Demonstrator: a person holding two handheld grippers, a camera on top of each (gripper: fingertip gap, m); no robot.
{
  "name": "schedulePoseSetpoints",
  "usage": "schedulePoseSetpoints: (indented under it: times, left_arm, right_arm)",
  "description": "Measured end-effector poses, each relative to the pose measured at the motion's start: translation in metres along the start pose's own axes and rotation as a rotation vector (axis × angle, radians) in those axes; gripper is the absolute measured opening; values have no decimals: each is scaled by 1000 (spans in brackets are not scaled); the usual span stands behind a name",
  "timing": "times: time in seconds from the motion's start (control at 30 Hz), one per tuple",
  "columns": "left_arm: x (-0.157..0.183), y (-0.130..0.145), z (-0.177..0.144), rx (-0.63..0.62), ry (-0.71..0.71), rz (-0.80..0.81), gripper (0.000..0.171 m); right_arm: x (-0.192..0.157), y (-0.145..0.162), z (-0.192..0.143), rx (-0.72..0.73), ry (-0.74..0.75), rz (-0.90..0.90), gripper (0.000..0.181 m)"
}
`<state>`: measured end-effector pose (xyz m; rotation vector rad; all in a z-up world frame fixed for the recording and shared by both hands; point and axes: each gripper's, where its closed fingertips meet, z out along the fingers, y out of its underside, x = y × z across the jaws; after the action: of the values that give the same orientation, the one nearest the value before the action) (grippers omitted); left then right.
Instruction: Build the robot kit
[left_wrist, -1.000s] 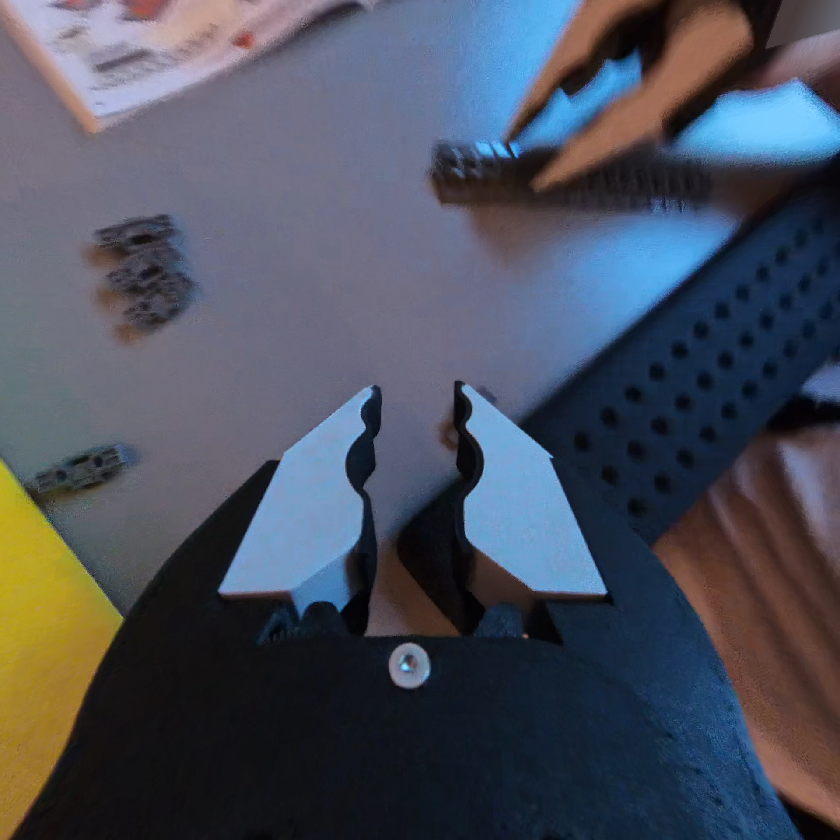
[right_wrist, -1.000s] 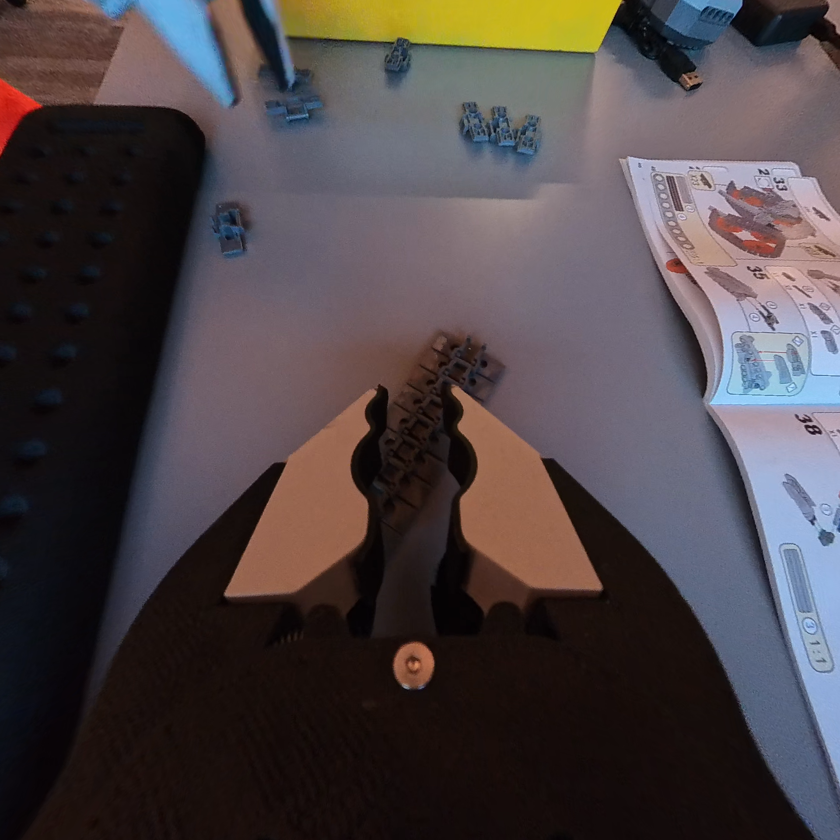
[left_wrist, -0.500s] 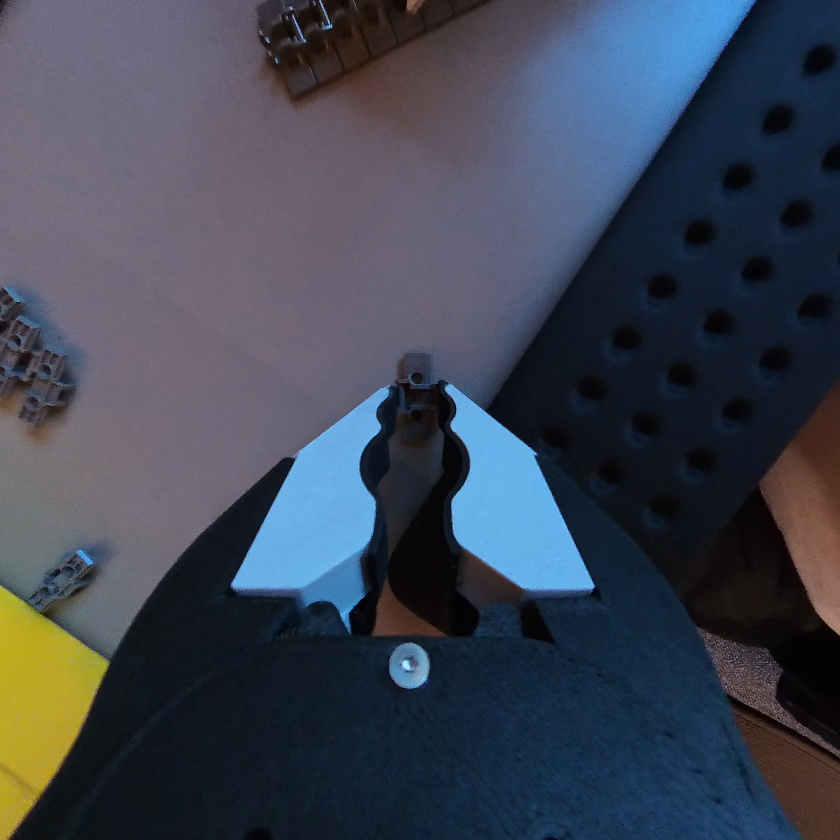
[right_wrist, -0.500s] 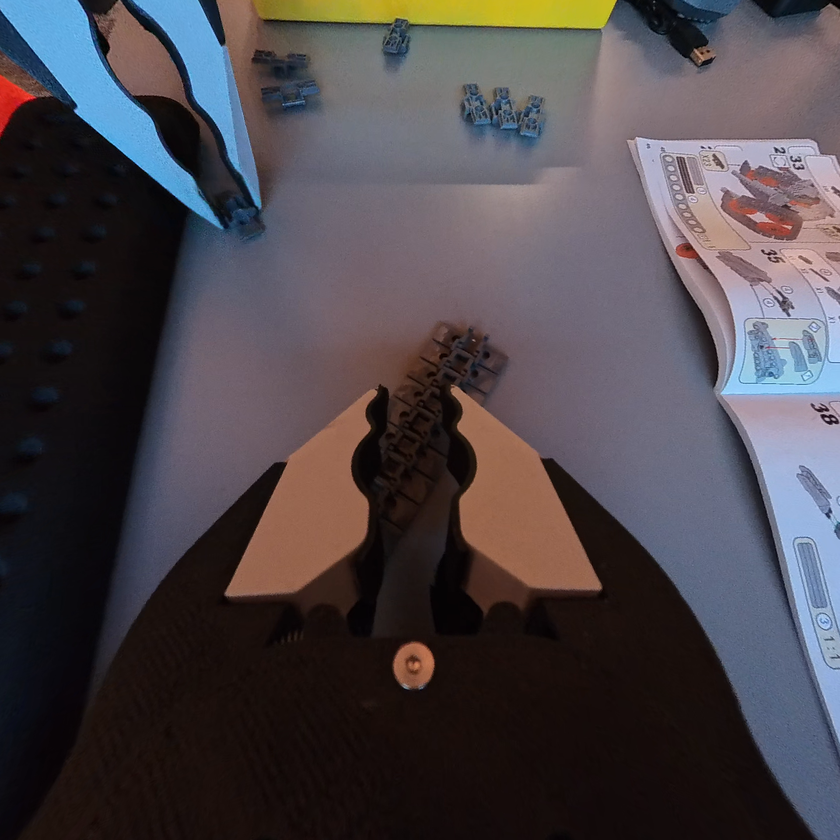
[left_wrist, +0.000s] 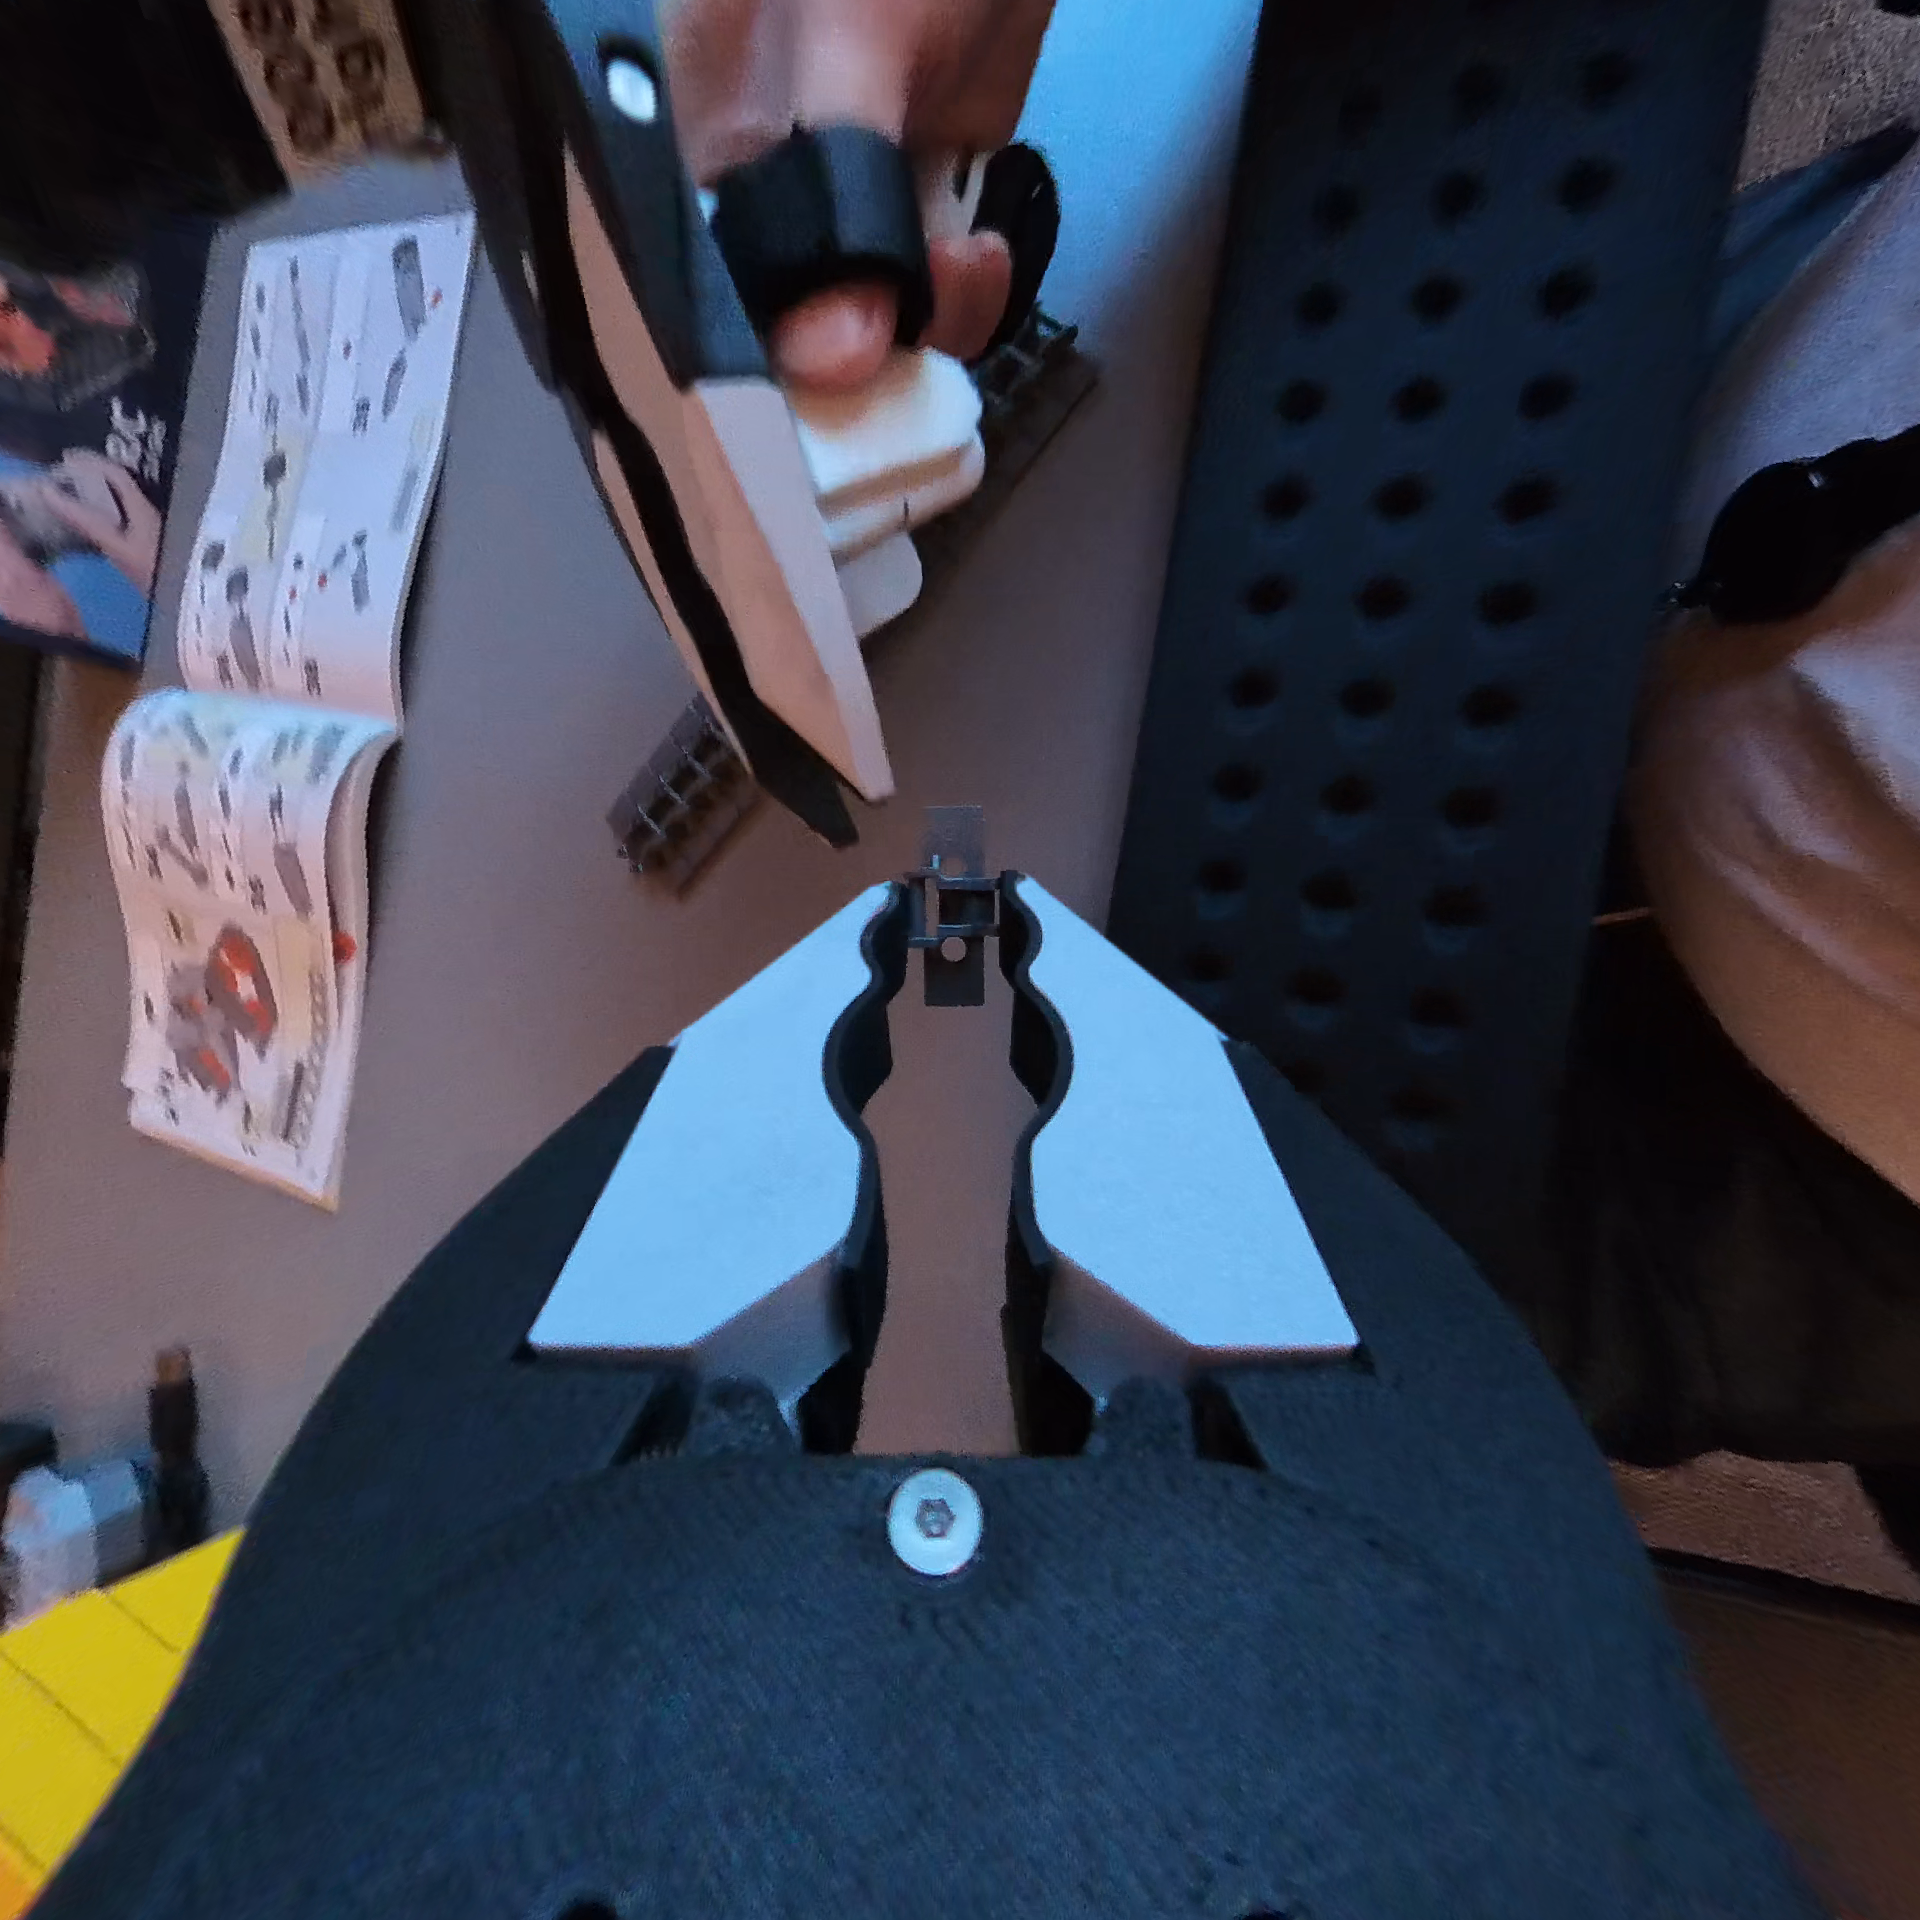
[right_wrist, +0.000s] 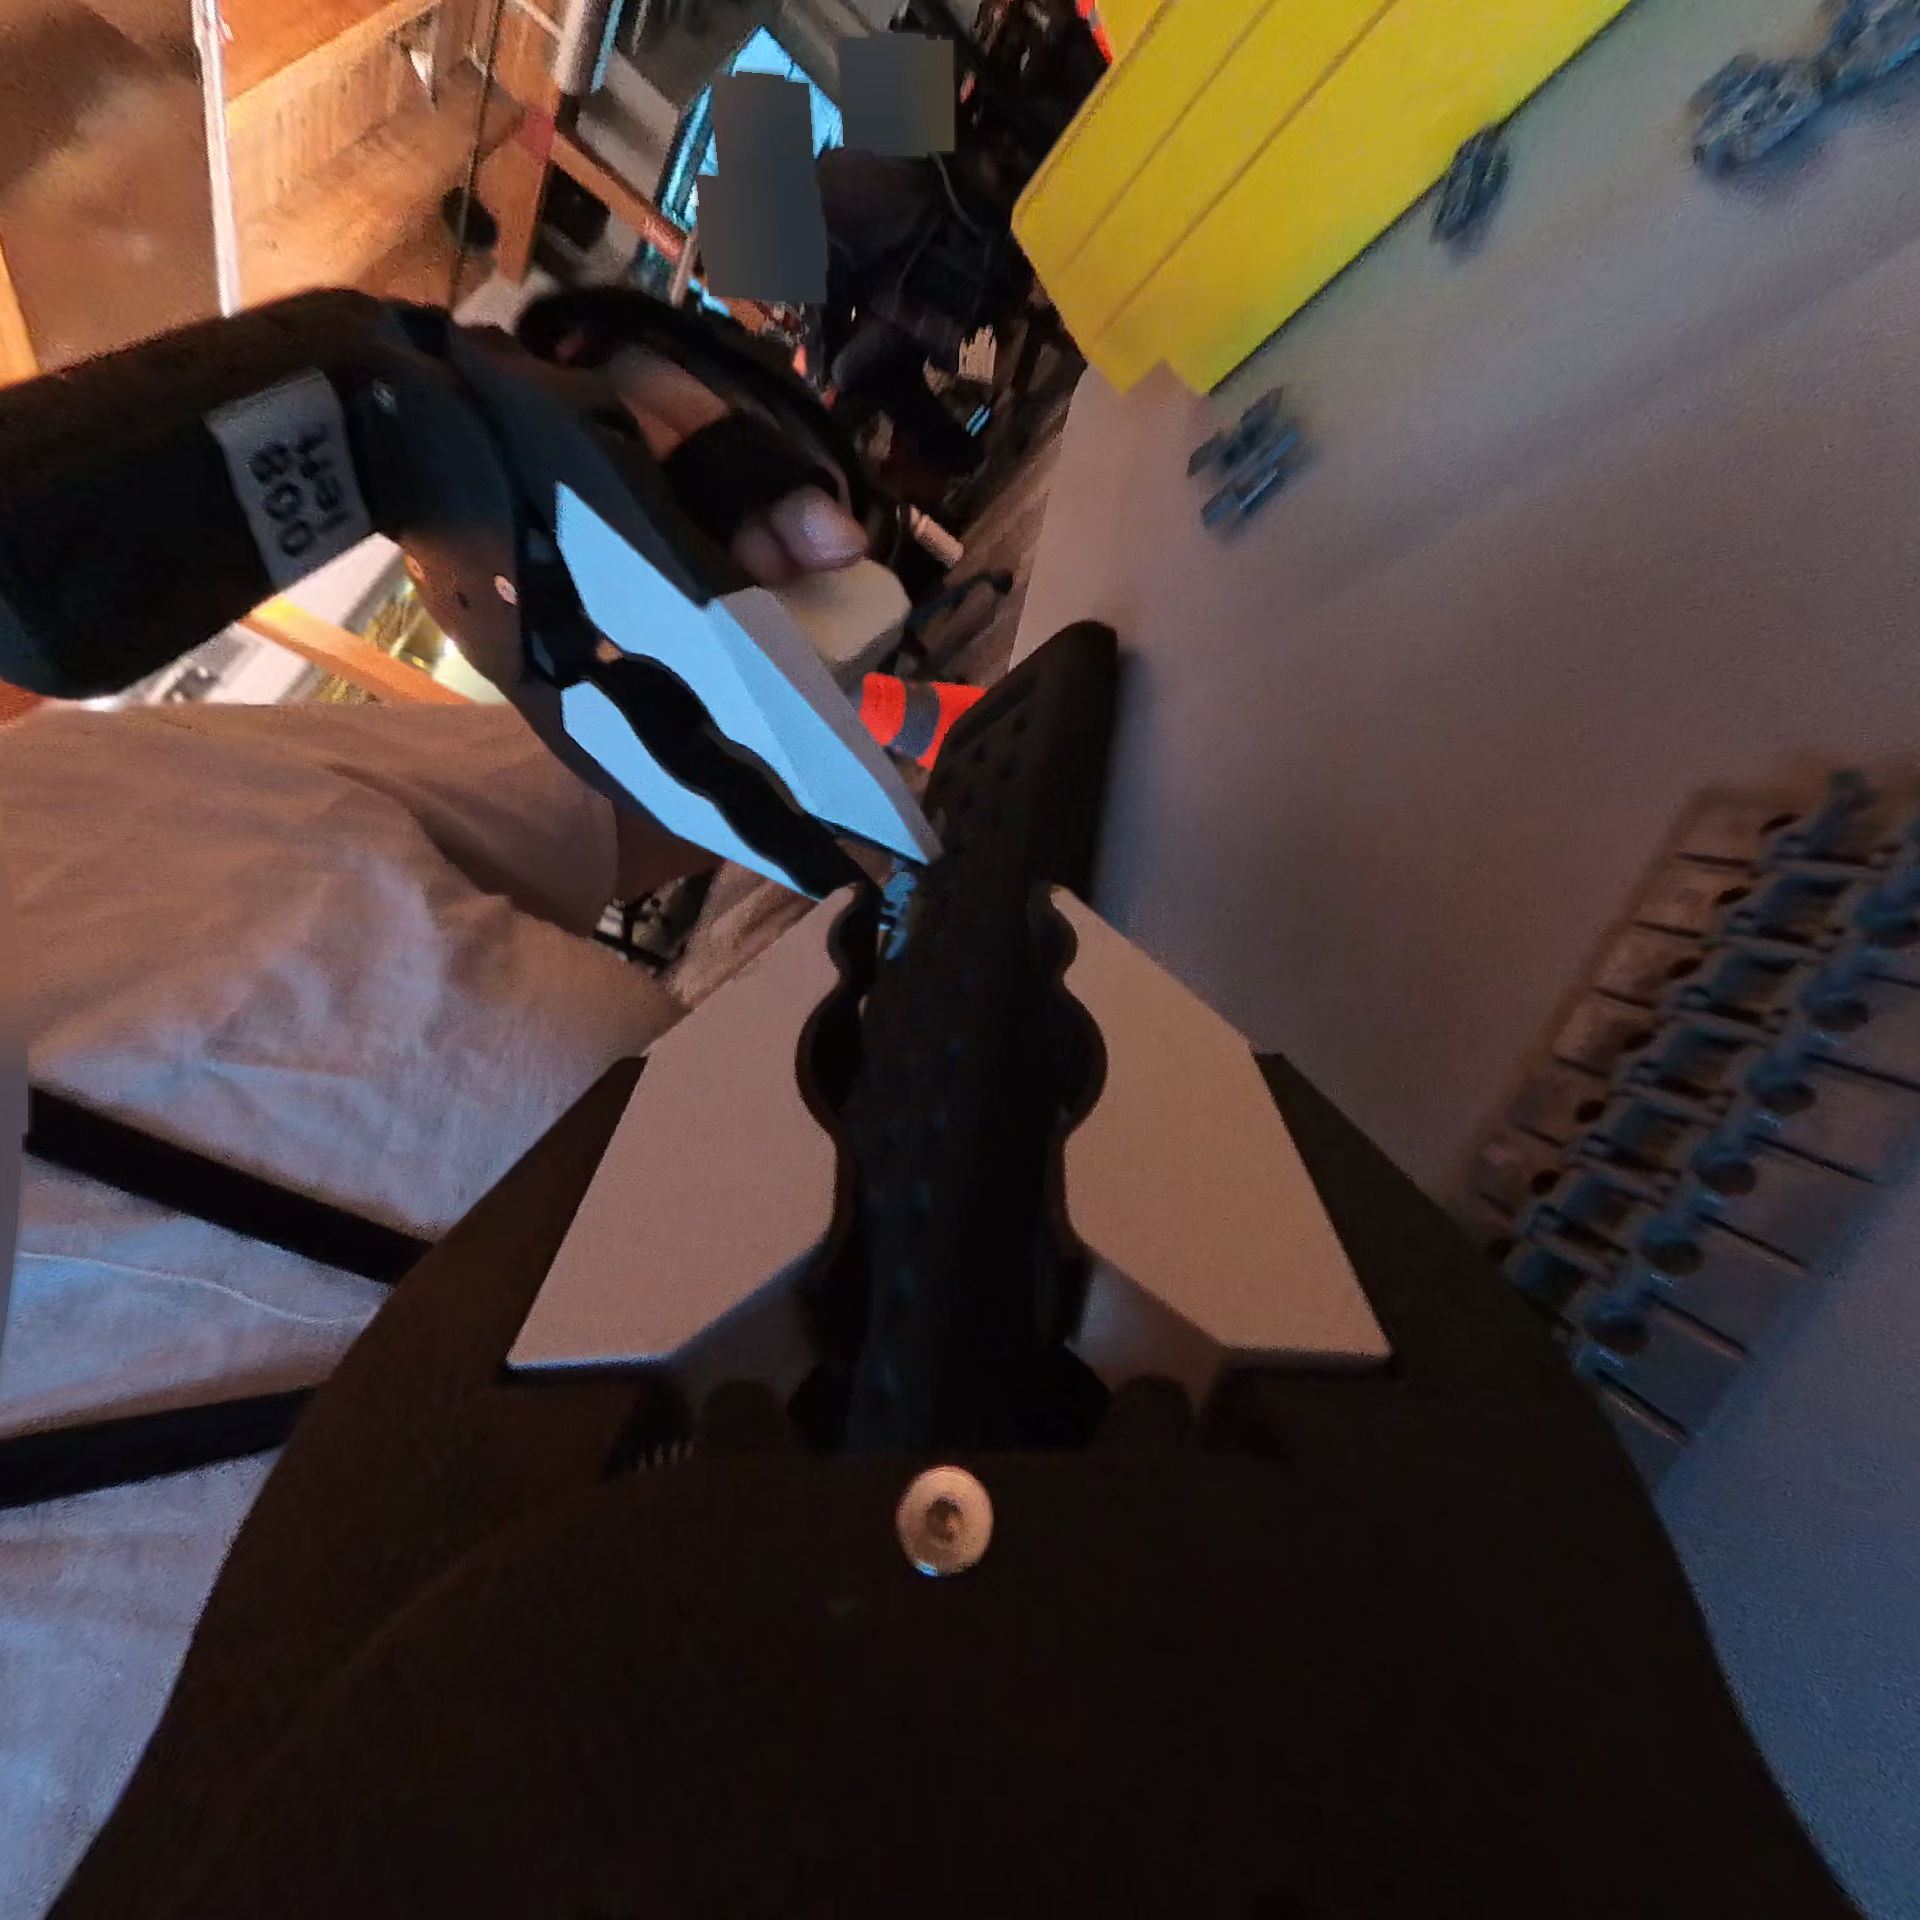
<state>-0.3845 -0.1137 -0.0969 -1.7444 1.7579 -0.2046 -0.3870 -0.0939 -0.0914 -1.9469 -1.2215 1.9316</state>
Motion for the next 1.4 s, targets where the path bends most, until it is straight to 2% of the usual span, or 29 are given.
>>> schedulePoseSetpoints:
  times: [0.13,0.17,0.2,0.27,0.3,0.37,0.43,0.47,0.5,0.57,0.63,0.7,0.8,0.83,0.97,1.03,1.1,1.17,1.23,1.33,1.4]
  left_arm:
    - [2,-11,5,10,28,83,15]
    - [4,-13,6,13,42,91,15]
    - [6,-15,6,19,55,103,15]
    - [-10,-22,2,100,-8,55,19]
    - [-28,-28,-6,207,-57,-69,19]
    - [-67,-38,-33,513,-53,-488,30]
    - [-96,-46,-71,965,85,-888,28]
    - [-108,-41,-81,1144,126,-1031,27]
    - [-114,-33,-78,1215,136,-1120,29]
    - [-108,-34,-46,1129,112,-1148,35]
    - [-101,-48,-24,1051,107,-1127,36]
    - [-103,-64,-30,1137,137,-1107,25]
    - [-111,-72,-38,1249,221,-1143,15]
    - [-113,-72,-37,1261,228,-1150,7]
    - [-115,-64,-28,1212,152,-1137,4]
    - [-119,-52,-25,1143,96,-1143,5]
    - [-124,-30,-20,1028,7,-1152,5]
    - [-122,-5,-10,870,-50,-1166,5]
    - [-112,19,8,683,-41,-1204,5]
    - [-91,46,32,420,56,-1252,5]
    - [-91,55,37,355,58,-1237,5]
  right_arm:
    - [-4,21,4,-119,-43,30,26]
    - [-7,24,4,-136,-70,38,11]
    - [-12,26,3,-154,-99,40,4]
    - [-14,21,-2,-131,-102,13,0]
    - [-13,12,-6,-82,-84,-7,0]
    - [-16,-19,-18,103,-72,-59,0]
    - [-24,-52,-36,333,-58,-142,0]
    - [-26,-64,-44,428,-42,-182,0]
    - [-28,-71,-50,496,-27,-216,0]
    - [-29,-78,-56,579,5,-258,0]
    - [-28,-80,-57,625,23,-256,0]
    - [-28,-81,-56,647,29,-259,0]
    - [-29,-82,-58,661,45,-287,0]
    - [-31,-83,-59,675,40,-293,0]
    - [-23,-81,-58,659,37,-257,0]
    - [-8,-76,-55,567,96,-240,7]
    - [30,-69,-57,449,349,-265,34]
    - [74,-52,-61,247,646,-326,43]
    - [98,-39,-59,113,812,-361,44]
    - [115,-23,-49,-36,914,-350,34]
    - [116,-22,-46,-56,926,-354,26]
